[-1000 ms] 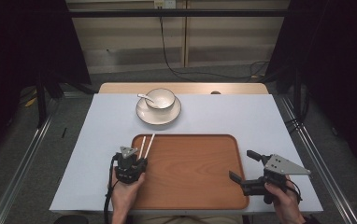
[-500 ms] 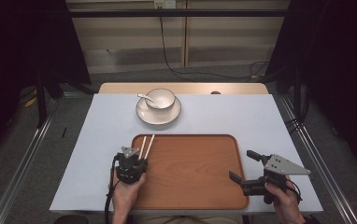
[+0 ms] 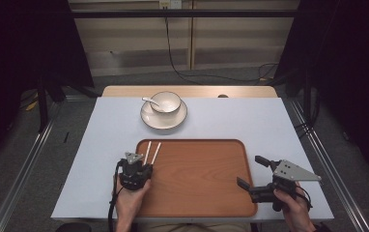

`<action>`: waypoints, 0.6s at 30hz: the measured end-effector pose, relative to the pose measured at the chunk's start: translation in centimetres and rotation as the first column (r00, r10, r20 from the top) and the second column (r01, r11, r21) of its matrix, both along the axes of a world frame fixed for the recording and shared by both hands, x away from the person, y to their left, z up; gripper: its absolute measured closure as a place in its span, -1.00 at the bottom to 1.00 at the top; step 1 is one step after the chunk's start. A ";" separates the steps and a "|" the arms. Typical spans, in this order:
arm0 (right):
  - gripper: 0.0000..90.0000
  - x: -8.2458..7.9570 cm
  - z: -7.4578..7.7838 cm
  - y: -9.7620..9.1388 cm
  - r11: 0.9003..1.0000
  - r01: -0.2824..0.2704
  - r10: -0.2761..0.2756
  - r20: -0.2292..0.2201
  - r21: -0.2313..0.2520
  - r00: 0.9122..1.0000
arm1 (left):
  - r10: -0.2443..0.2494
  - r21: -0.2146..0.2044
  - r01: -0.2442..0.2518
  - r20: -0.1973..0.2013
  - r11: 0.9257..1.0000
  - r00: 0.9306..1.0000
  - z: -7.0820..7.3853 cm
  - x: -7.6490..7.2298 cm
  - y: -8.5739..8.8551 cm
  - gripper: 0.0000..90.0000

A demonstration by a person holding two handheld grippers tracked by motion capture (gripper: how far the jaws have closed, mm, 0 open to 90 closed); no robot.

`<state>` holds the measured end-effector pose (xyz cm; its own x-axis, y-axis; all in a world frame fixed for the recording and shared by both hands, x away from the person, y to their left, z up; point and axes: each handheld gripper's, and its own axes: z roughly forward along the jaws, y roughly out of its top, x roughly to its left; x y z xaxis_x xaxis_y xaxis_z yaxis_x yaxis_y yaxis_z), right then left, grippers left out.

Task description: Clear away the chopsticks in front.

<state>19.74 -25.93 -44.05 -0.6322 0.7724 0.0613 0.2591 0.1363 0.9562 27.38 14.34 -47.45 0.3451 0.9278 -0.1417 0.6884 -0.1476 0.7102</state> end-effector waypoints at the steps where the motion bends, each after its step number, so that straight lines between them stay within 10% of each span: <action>1: -0.96 0.0 0.0 0.0 1.000 -0.001 0.001 0.000 -0.001 1.000 | -0.004 -0.004 0.004 -0.001 1.000 1.000 0.0 0.0 0.0 0.83; 10: -0.96 0.0 0.0 -0.1 1.000 -0.002 0.002 -0.001 0.008 1.000 | -0.011 -0.035 0.012 0.029 0.999 1.000 0.5 0.3 0.7 0.50; 18: -0.96 0.0 0.0 0.0 1.000 -0.001 0.001 -0.001 0.006 1.000 | -0.066 0.041 0.063 0.061 0.997 0.996 1.2 1.8 0.0 1.00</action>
